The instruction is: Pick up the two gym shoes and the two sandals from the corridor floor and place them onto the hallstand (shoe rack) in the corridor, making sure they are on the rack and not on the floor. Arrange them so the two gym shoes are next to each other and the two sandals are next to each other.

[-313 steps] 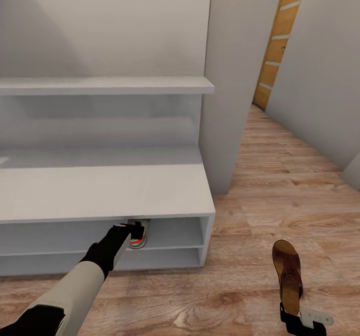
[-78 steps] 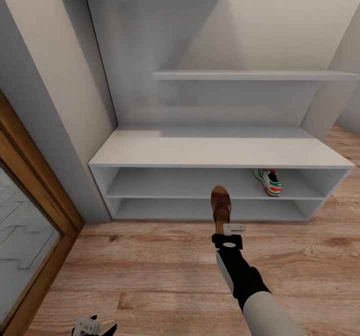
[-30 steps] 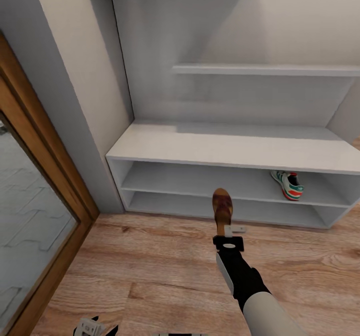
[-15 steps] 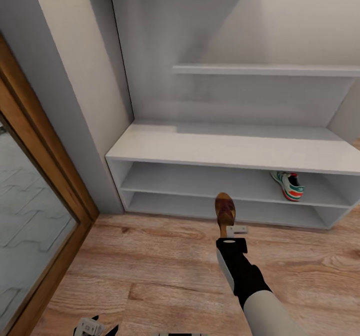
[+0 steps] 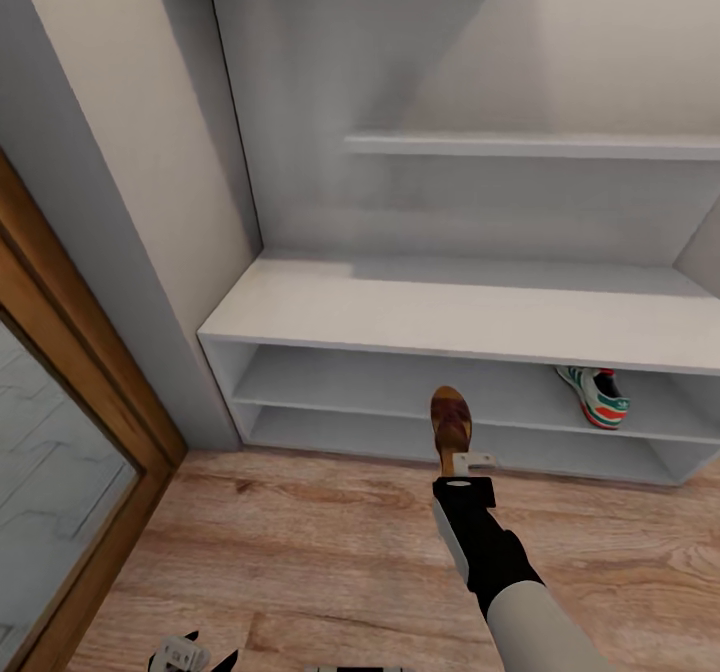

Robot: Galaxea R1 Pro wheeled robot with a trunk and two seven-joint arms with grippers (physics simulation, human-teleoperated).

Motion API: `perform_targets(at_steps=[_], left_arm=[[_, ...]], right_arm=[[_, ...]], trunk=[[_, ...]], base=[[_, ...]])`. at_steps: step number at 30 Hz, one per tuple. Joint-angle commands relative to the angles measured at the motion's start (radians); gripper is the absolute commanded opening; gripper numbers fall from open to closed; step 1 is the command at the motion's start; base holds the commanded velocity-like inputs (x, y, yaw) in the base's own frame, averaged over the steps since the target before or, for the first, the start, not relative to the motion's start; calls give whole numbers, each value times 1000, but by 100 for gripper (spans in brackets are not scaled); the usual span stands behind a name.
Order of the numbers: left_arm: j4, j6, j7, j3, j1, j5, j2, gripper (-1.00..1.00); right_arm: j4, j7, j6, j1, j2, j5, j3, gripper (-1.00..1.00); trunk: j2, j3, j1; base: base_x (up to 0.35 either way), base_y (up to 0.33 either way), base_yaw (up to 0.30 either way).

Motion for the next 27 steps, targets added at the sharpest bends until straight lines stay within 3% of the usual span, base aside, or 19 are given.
perform_targets(at_steps=[1, 13, 27], left_arm=[[1, 1, -8, 2, -1, 6, 0, 100], [1, 2, -7, 2, -1, 5, -2, 100], [1, 1, -6, 2, -1, 5, -2, 100]], right_arm=[[-1, -4, 7, 0, 0, 6, 1, -100], [-2, -4, 6, 0, 0, 5, 1, -100], [-3, -4, 5, 0, 0, 4, 1, -100]], trunk=[[0, -1, 0], [0, -1, 0], [0, -1, 0]], base=[[53, 0, 0], [222, 94, 0], [94, 68, 0]])
